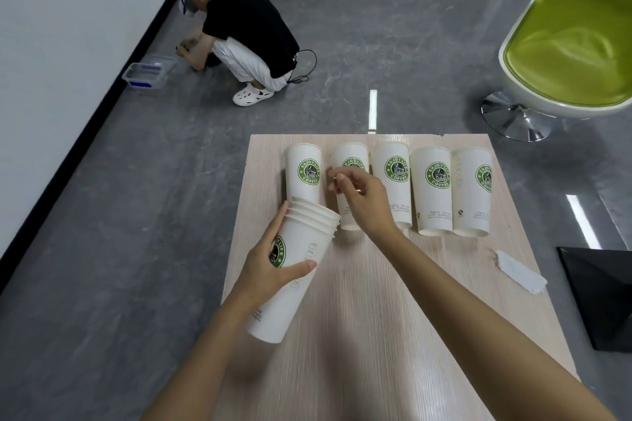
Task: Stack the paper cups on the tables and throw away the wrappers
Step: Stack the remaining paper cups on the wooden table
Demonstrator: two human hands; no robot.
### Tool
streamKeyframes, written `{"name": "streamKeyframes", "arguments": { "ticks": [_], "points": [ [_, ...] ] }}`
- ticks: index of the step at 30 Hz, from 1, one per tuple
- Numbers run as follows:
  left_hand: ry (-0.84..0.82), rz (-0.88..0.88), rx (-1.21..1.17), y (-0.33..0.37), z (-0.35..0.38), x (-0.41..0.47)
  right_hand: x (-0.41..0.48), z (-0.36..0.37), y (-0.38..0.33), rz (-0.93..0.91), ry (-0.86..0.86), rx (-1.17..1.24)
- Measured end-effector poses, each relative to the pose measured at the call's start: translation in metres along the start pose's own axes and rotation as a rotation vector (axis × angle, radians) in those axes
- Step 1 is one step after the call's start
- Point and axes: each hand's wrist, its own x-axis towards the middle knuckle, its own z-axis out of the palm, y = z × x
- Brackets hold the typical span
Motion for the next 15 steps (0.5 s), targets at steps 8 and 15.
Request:
{"name": "streamKeyframes", "arguments": {
  "ticks": [8,15],
  "points": [
    [0.023,-0.025,-0.013,-0.004,-0.014,0.023,0.060,0.019,0.007,0.002,-0.019,-0.101],
    [0.066,-0.006,-0.051,-0.004,-0.027,0.042,0.102,0.036,0.008,0.010,-0.049,-0.195]
  ]
}}
